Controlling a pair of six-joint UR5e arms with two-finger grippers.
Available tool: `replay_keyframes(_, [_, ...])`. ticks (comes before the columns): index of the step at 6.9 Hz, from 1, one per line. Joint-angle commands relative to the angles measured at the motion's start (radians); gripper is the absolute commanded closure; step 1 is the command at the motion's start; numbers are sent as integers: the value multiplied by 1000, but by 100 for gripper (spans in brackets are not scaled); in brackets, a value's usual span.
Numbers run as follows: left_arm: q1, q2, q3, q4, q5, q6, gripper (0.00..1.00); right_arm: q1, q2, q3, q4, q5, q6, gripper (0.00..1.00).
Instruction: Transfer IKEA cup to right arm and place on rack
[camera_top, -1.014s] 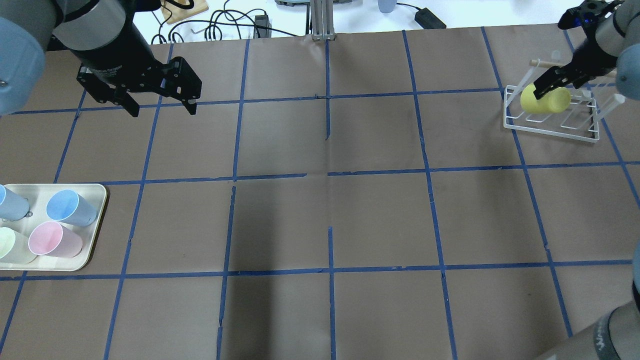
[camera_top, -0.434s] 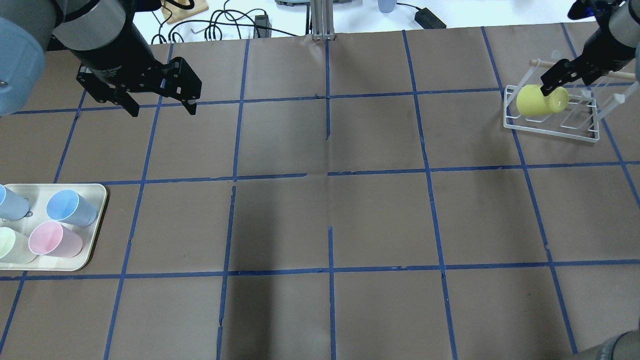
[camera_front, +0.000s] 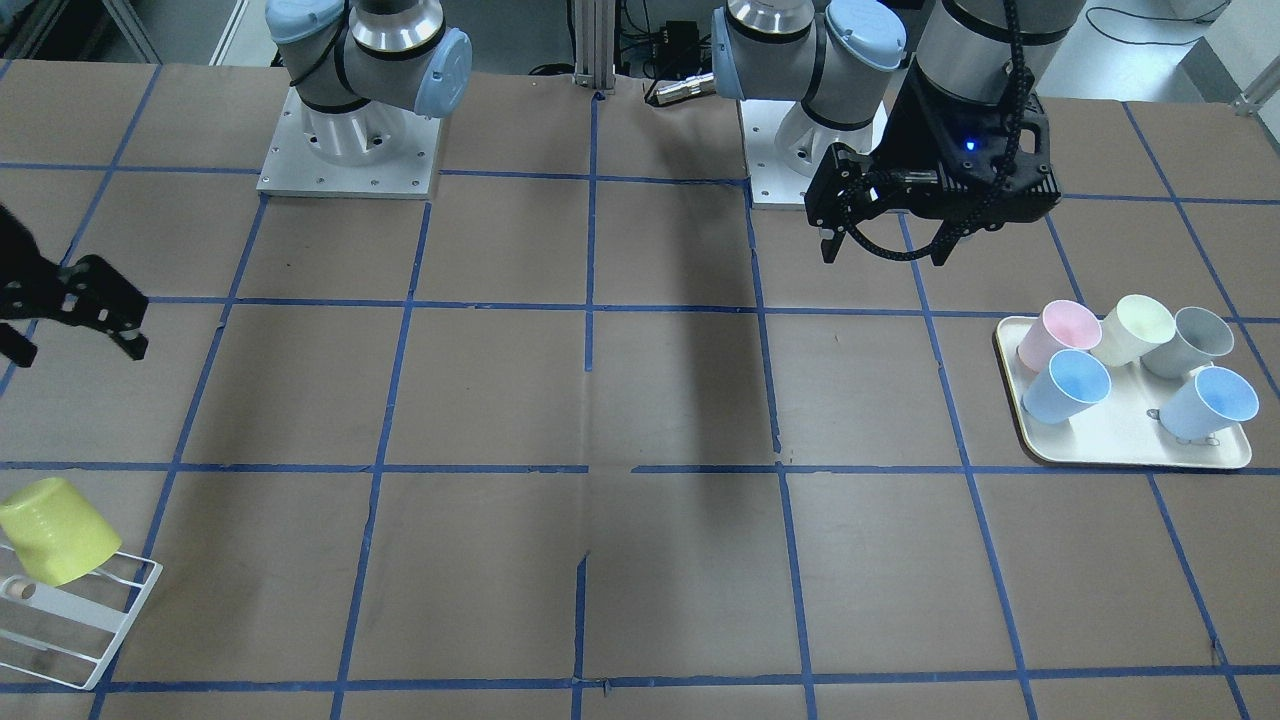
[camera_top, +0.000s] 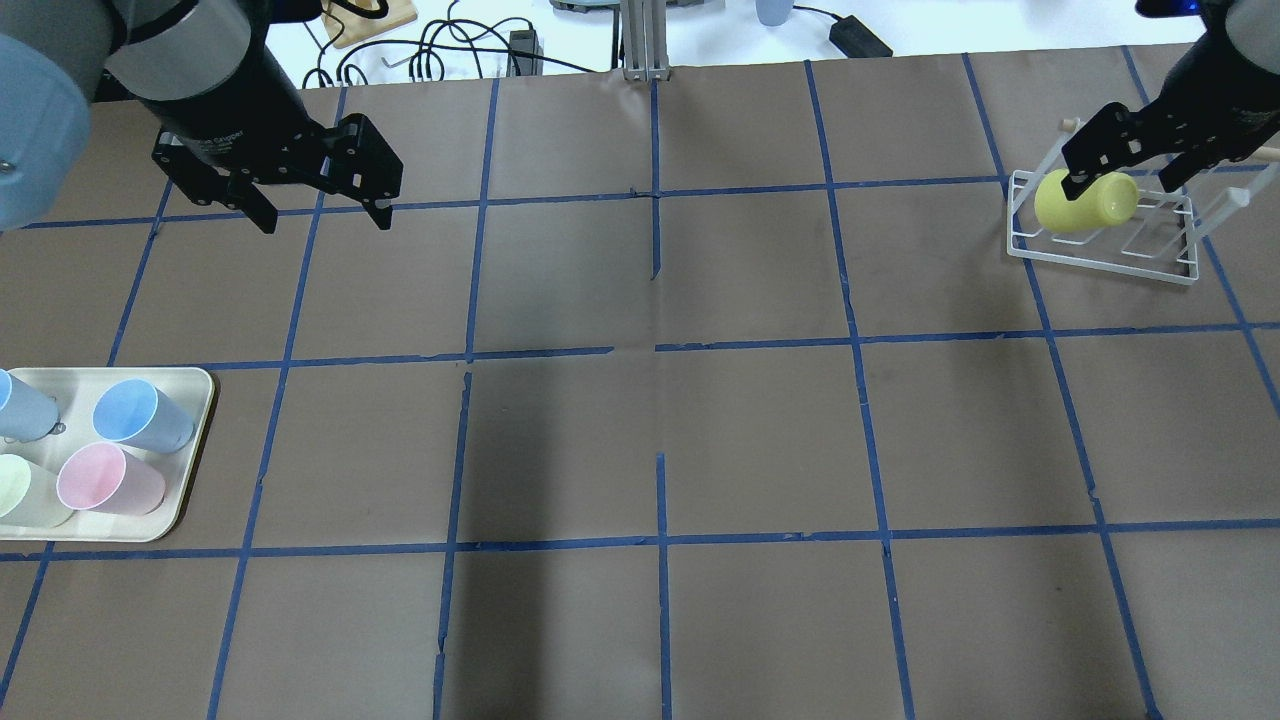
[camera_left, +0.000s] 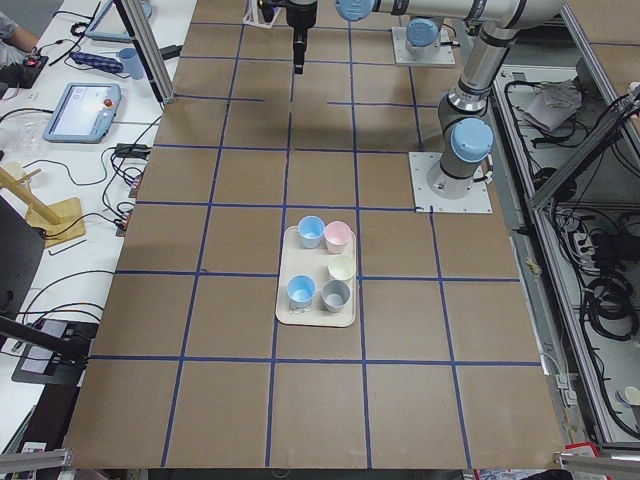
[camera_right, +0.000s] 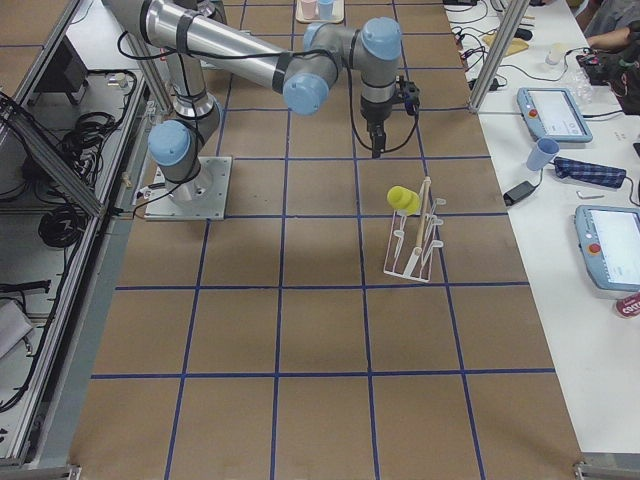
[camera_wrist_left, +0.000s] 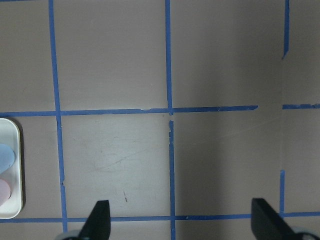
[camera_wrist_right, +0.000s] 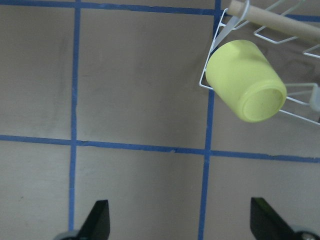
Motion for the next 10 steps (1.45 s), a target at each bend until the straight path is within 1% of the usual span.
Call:
replay_keyframes(1, [2, 0, 0, 0, -1, 1, 0, 194, -71, 7, 153, -6, 234, 0])
replay_keyframes(2, [1, 0, 0, 0, -4, 1, 0, 262, -100, 10, 201, 0, 305, 0])
replay_keyframes(3, [2, 0, 0, 0, -3, 1, 0, 323, -135, 19, 209, -7, 365, 0])
replay_keyframes(4, [2, 0, 0, 0, -4, 1, 0, 353, -173, 54, 232, -9, 368, 0])
replay_keyframes(5, [2, 0, 0, 0, -4, 1, 0, 355, -236, 111, 237, -14, 368, 0])
replay_keyframes(6, [2, 0, 0, 0, -6, 1, 0, 353, -276, 137, 252, -30, 365, 0])
replay_keyframes(7, [2, 0, 0, 0, -6, 1, 0, 349, -281, 139, 261, -49, 356, 0])
replay_keyframes(8, [2, 0, 0, 0, -7, 1, 0, 330, -280, 136, 251, -49, 348, 0])
replay_keyframes(10, [2, 0, 0, 0, -6, 1, 0, 266, -281, 130, 257, -50, 339, 0])
